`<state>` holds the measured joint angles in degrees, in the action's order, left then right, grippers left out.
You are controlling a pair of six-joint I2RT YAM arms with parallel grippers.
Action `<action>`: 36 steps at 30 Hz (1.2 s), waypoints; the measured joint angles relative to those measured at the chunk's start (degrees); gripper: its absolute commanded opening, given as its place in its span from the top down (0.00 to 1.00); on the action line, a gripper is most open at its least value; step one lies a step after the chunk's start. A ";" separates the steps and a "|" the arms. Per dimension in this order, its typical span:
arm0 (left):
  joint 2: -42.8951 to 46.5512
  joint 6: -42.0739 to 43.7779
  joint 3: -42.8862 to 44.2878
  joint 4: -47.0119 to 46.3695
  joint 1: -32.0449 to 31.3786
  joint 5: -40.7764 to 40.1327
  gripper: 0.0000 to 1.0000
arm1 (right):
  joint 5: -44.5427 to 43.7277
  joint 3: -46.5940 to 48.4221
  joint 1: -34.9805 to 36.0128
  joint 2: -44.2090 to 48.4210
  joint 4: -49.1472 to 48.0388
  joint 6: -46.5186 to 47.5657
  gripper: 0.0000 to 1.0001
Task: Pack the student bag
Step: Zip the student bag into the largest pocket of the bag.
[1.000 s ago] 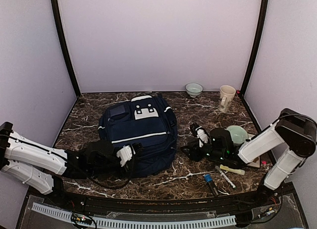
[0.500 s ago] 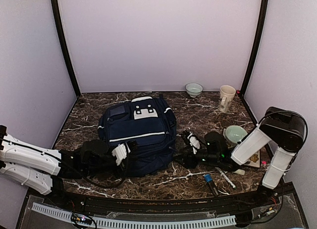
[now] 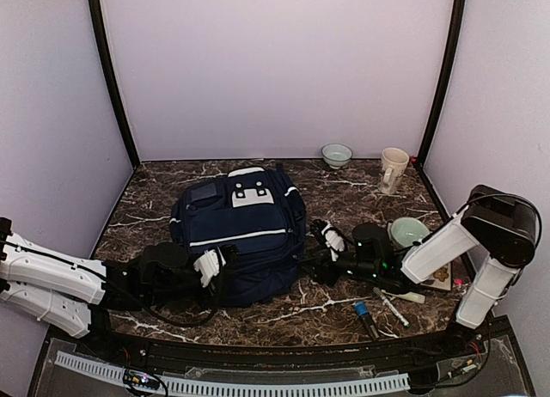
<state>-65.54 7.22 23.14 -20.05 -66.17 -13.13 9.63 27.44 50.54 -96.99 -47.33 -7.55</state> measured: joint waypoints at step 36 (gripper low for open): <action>2.03 -0.04 -1.84 -3.08 -0.11 -2.73 1.00 | -16.76 7.19 -3.69 -0.24 14.69 -6.19 1.00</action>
<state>-63.51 7.18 21.30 -23.14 -66.28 -15.86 -7.14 34.63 46.85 -97.23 -32.64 -13.74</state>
